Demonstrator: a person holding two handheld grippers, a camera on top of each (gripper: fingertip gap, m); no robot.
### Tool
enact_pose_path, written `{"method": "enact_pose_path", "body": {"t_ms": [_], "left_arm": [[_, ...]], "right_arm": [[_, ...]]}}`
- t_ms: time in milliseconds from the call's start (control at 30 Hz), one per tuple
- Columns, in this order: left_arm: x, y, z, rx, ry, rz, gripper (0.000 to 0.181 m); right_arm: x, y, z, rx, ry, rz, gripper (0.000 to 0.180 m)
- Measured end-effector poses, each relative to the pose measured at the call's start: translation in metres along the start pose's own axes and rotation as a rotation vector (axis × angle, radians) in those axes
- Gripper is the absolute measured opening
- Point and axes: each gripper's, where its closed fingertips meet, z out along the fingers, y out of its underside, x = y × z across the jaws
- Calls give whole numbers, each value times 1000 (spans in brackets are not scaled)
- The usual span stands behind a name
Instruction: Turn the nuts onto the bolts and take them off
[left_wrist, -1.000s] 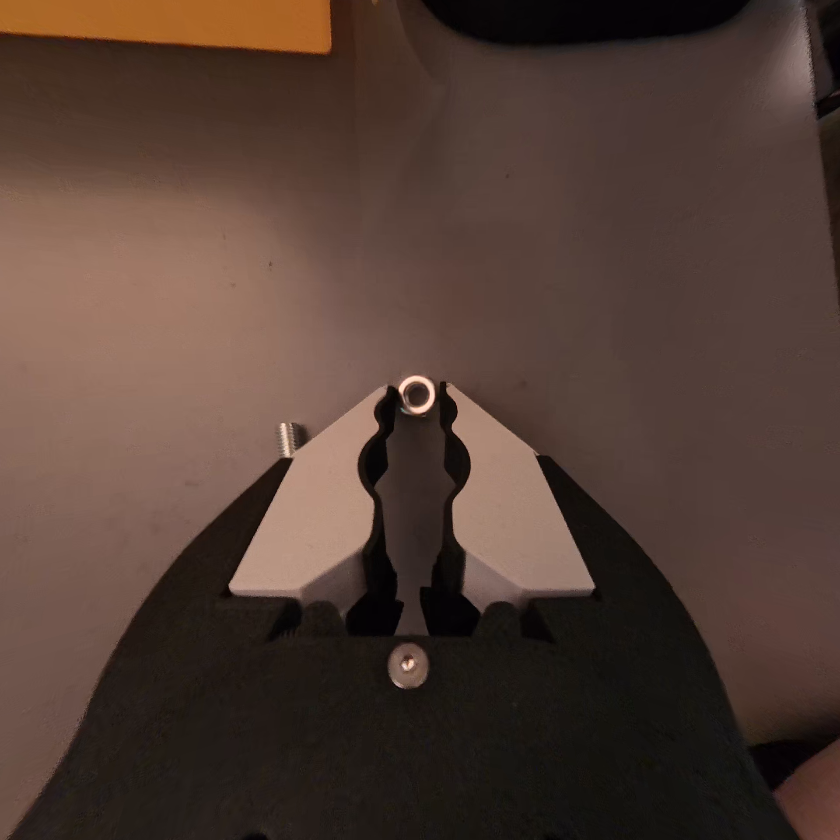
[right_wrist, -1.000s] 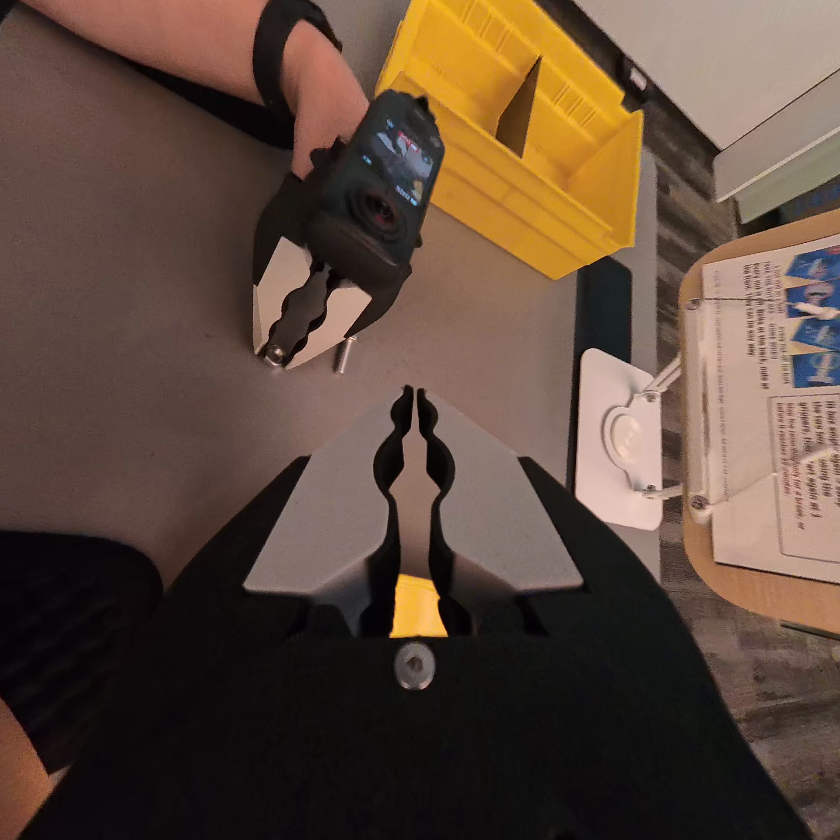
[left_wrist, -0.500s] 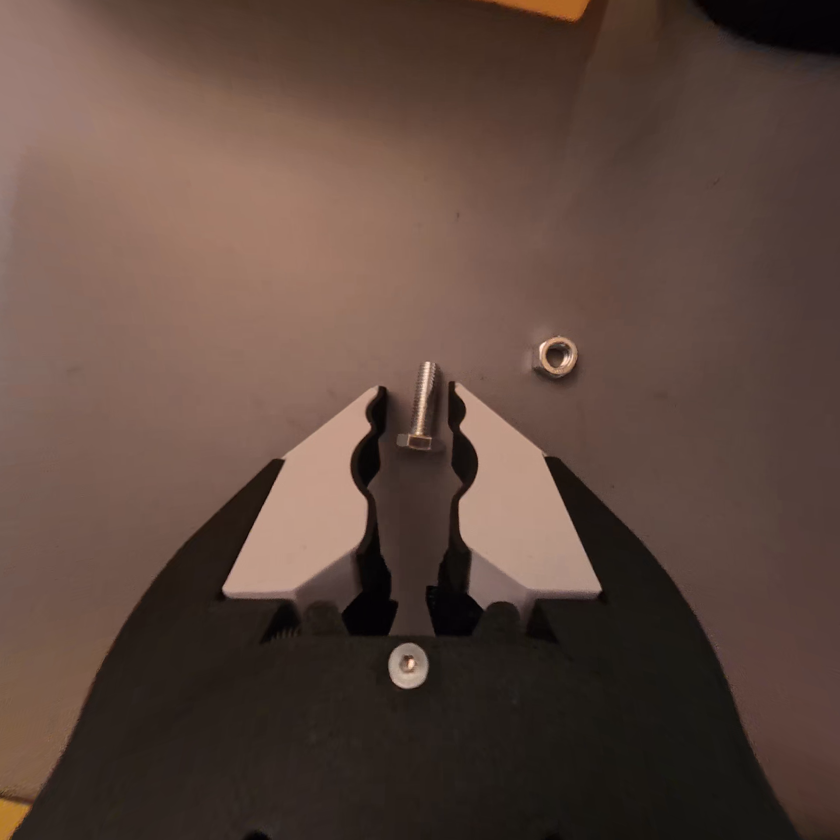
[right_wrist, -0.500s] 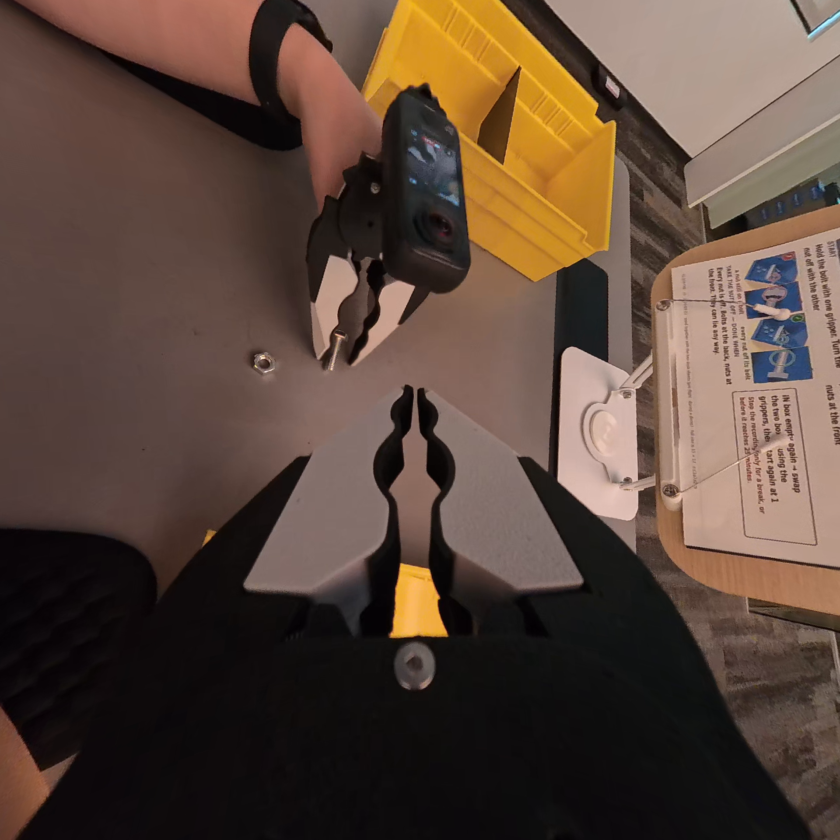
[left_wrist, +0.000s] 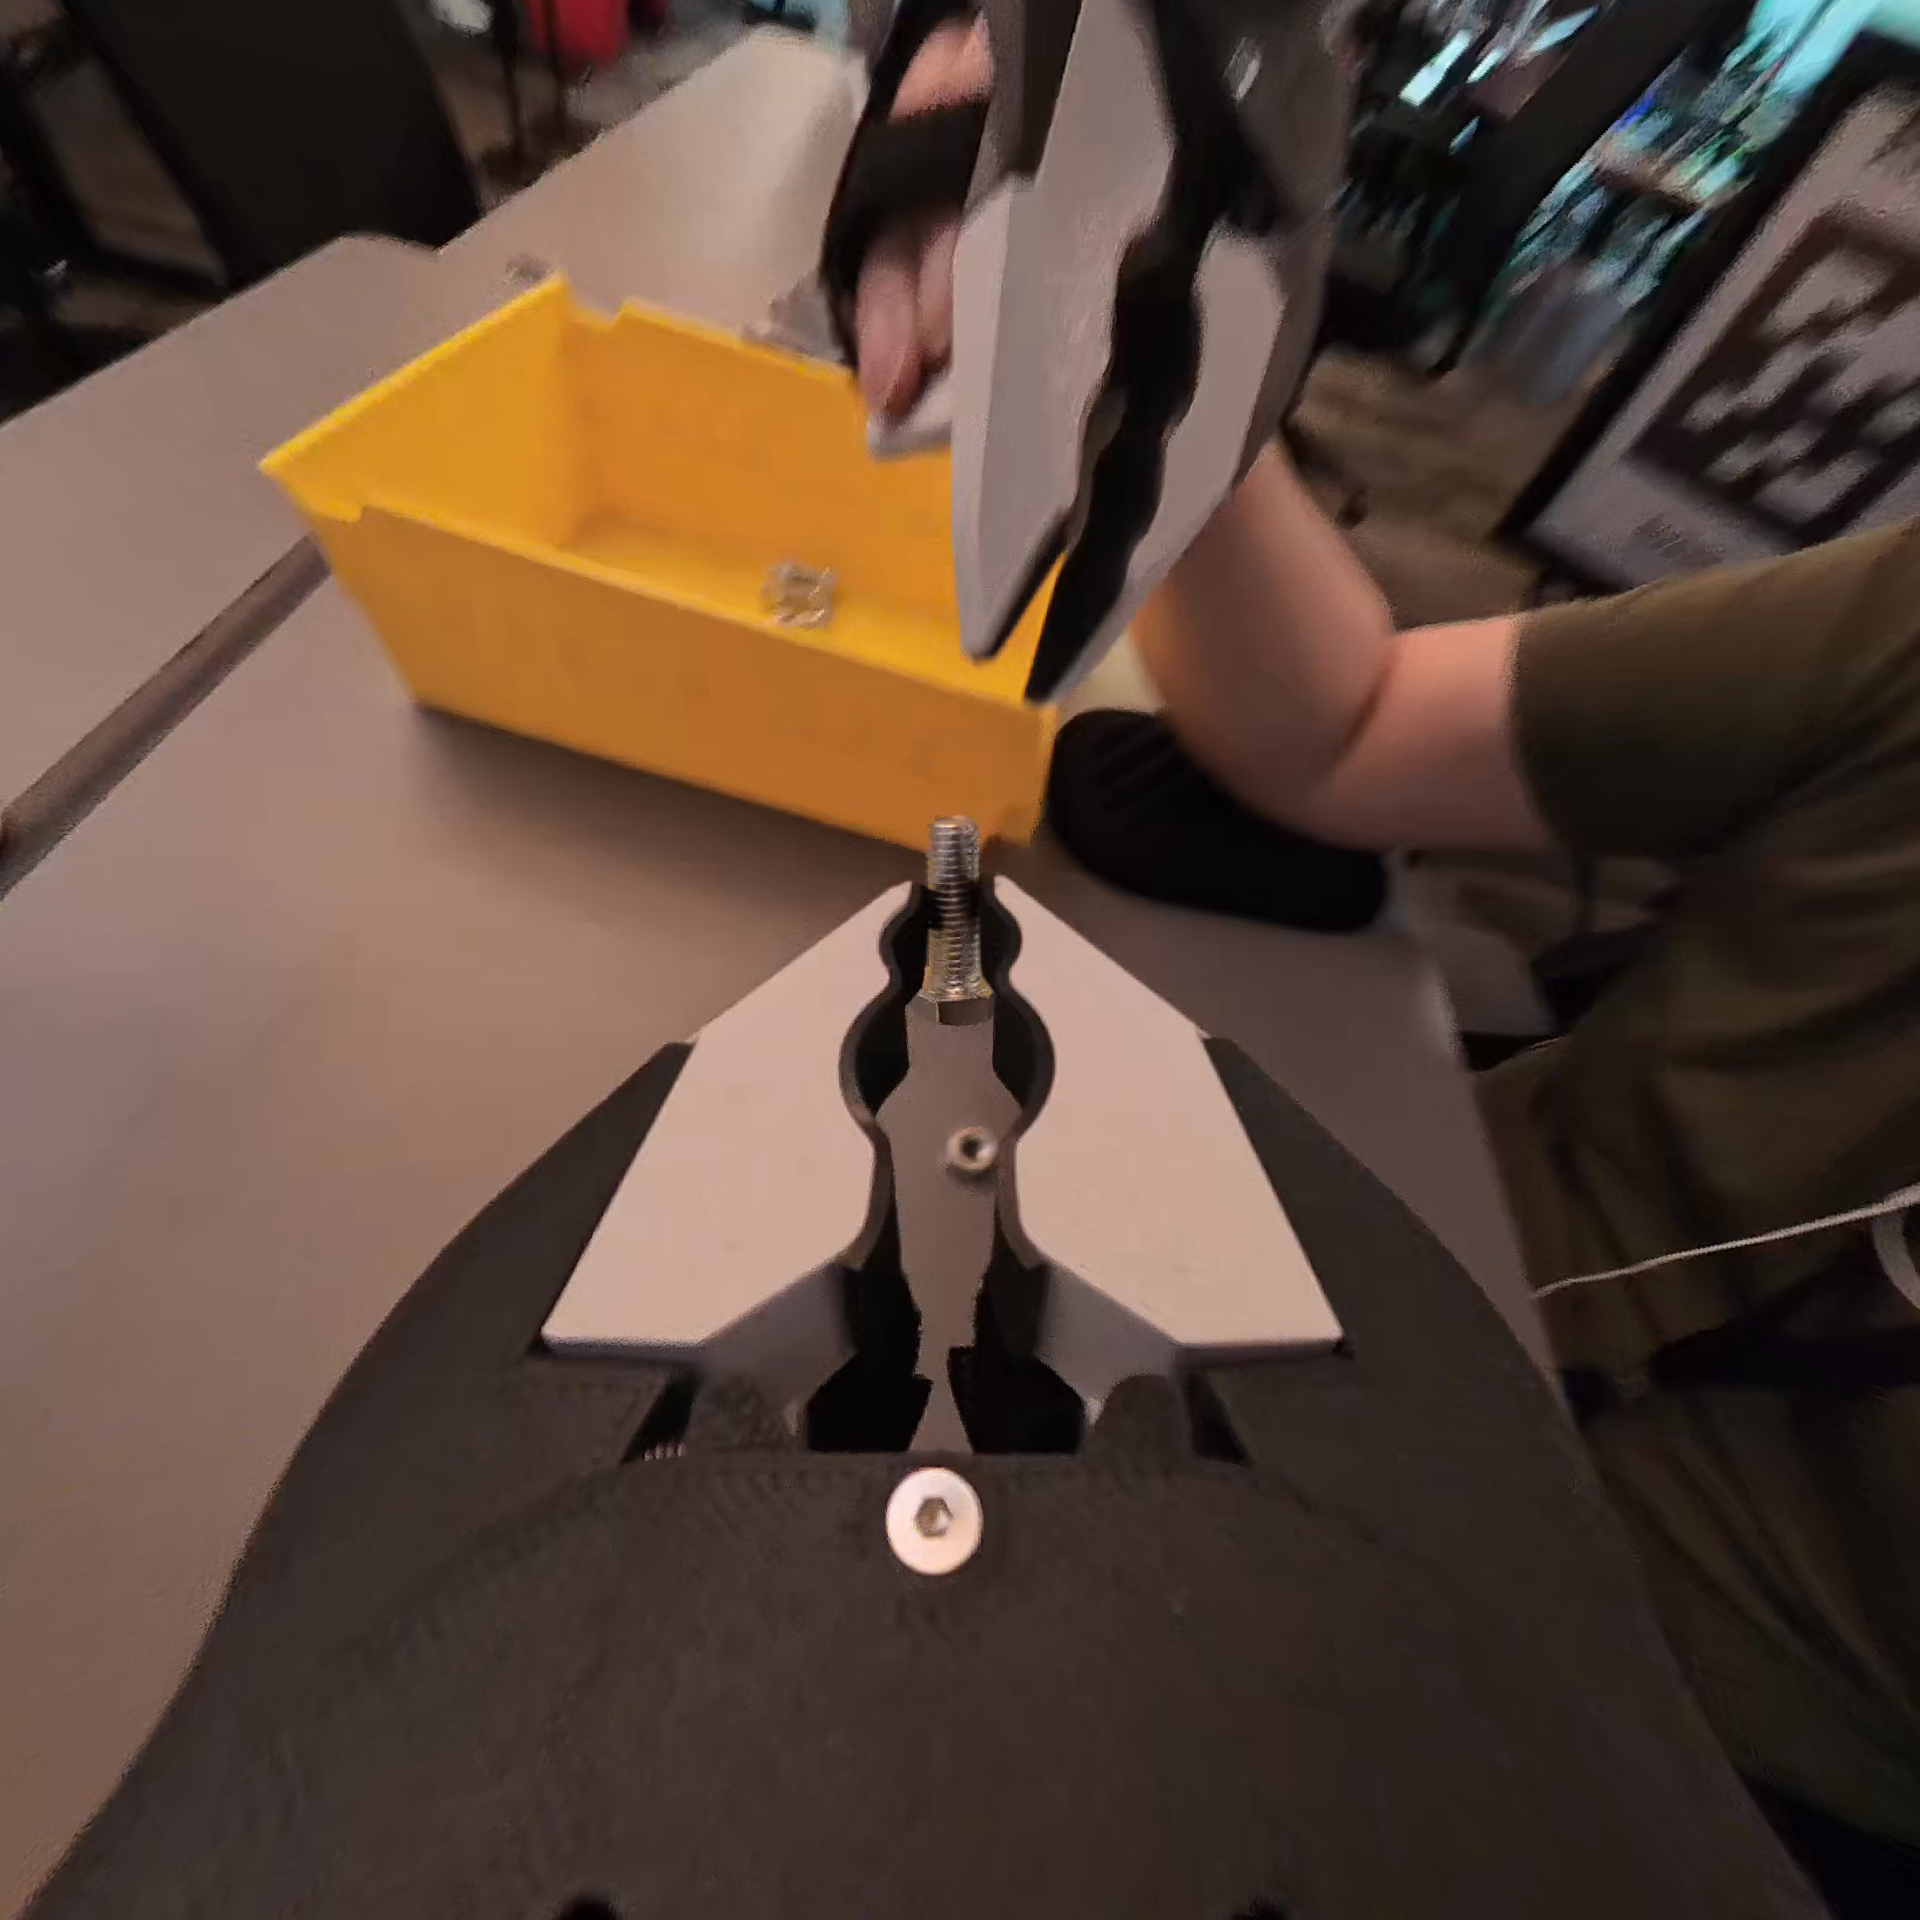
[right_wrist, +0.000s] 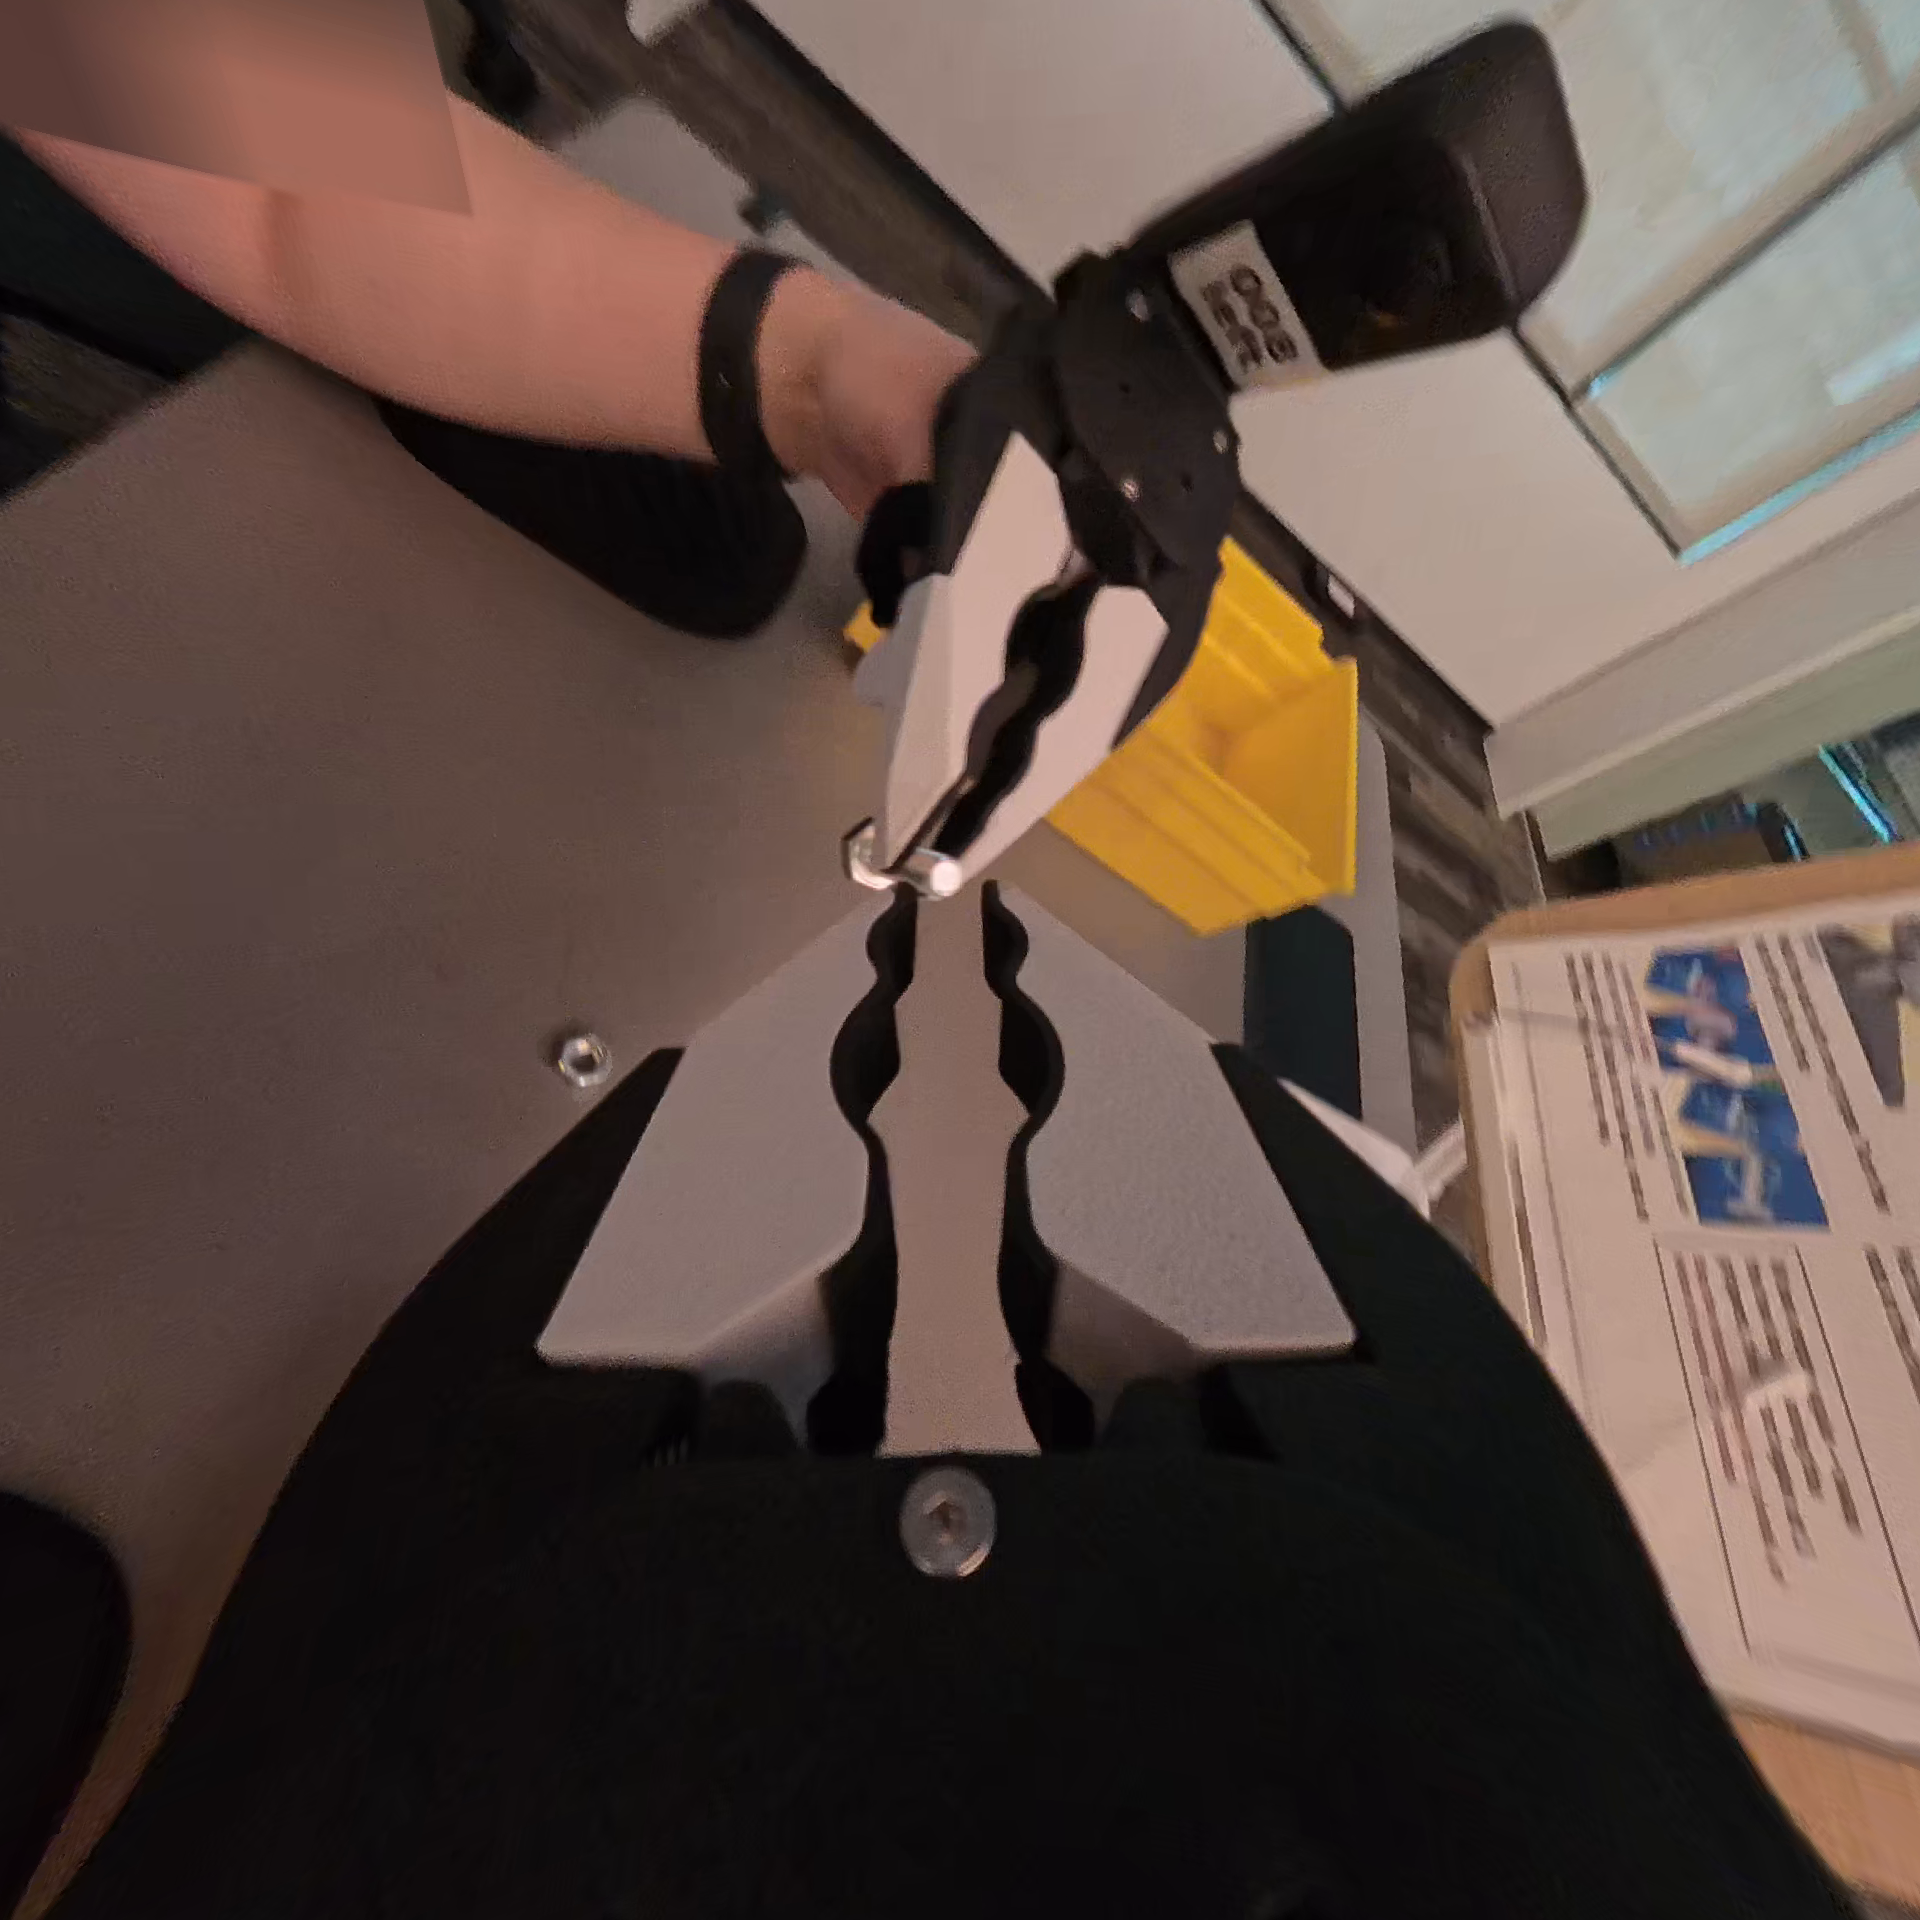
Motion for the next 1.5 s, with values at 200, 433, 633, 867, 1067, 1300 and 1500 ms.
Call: {"method": "enact_pose_path", "body": {"t_ms": [200, 433, 633, 867, 1067, 1300, 1500], "left_arm": [[31, -11, -12, 31, 157, -8, 8], [42, -3, -1, -26, 202, 0, 8], [48, 0, 1, -42, 243, -18, 8], [54, 9, 5, -89, 298, -52, 8], [57, 12, 5, -106, 314, -47, 8], [48, 14, -4, -93, 328, -115, 32], [47, 21, 1, -121, 328, -91, 10]], "right_arm": [[-11, -19, 8, 63, -34, -48, 15], [-30, -18, 14, 41, -129, -60, 11], [-37, -19, 14, 19, -153, -85, 9], [-50, -10, 19, -64, -205, -87, 13], [-52, -10, 21, -94, -207, -105, 9], [-51, -10, 22, -135, -186, -126, 8], [-50, -4, 26, -161, -198, -109, 8]]}}
